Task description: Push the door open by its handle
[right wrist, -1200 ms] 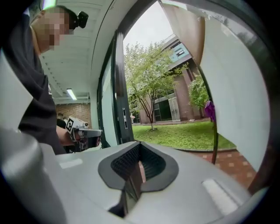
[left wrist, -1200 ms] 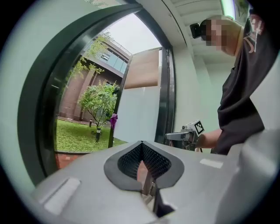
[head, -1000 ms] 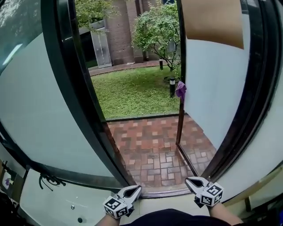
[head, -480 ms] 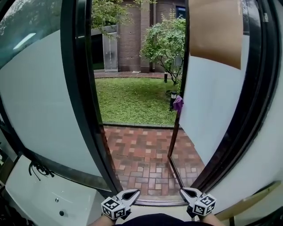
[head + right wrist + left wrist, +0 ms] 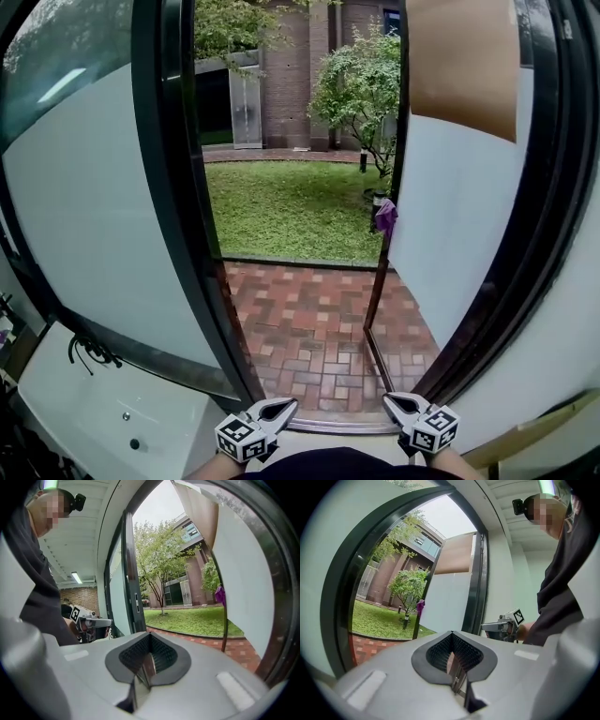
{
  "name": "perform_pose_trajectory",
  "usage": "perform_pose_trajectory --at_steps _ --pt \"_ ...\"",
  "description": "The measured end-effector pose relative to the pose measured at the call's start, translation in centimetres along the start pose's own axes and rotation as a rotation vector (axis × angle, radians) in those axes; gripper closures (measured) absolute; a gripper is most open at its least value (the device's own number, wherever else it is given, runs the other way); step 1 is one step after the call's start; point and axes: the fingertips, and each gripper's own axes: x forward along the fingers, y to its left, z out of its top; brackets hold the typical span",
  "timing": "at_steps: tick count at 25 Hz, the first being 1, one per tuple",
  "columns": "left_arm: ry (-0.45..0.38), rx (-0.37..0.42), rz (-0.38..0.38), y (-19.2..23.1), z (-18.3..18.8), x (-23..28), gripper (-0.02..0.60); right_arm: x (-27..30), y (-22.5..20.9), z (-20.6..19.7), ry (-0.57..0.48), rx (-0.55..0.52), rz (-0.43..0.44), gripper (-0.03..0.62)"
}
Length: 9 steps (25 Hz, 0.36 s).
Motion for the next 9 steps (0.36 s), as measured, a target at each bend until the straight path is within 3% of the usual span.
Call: perform_pose_trajectory --at_steps 9 --pt "-0.003 0.007 0.002 0.6 0.28 -0.45 0.563 0.17 -0.02 0.0 -0.003 0.002 -0.012 0.594"
